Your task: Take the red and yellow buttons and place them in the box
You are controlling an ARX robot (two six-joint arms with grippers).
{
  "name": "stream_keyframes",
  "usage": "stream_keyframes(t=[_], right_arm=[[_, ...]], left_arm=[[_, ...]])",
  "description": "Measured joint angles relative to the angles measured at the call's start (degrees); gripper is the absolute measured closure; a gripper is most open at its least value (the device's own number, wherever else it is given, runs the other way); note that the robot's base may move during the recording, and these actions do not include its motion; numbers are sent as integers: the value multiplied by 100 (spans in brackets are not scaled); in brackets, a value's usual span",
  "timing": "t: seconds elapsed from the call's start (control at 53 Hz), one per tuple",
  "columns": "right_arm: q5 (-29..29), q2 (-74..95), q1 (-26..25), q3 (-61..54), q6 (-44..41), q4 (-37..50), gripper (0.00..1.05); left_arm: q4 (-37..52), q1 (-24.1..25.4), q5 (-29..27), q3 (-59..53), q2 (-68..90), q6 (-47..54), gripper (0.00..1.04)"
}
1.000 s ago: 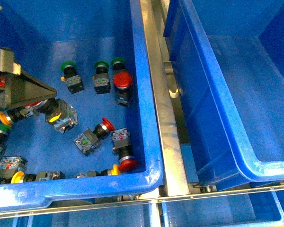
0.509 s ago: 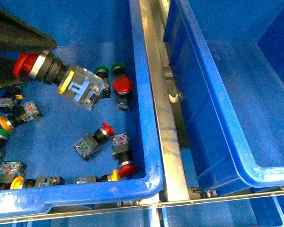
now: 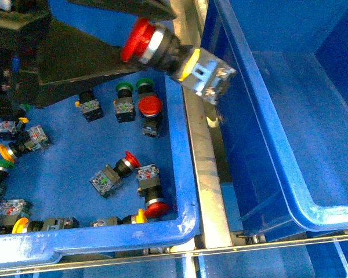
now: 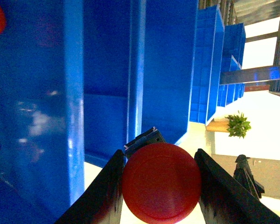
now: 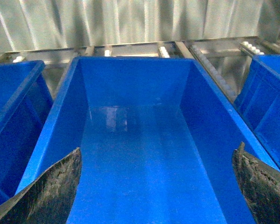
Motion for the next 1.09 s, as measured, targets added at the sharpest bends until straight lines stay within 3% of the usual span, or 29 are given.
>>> stream_keyframes(t=[0.17, 0.453, 0.547, 0.641, 0.868, 1.094], right_arm=[[0, 0, 0, 0, 0, 0, 7], [0, 0, 0, 0, 0, 0, 7], [273, 636, 96, 444, 358, -1158, 7], [57, 1547, 72, 846, 437, -1939, 7], [-533, 2398, -44, 1123, -26, -1340, 7], [-710, 2966, 540, 1276, -619, -894, 7]], left_arm=[[68, -391, -155, 197, 140, -155, 69], [140, -584, -389, 216, 352, -278, 69], [181, -595, -426, 225, 404, -306, 69], [221, -625, -439, 240, 433, -345, 69], [269, -715, -481, 407, 577, -446, 69], [376, -929, -588, 632, 737, -568, 69]])
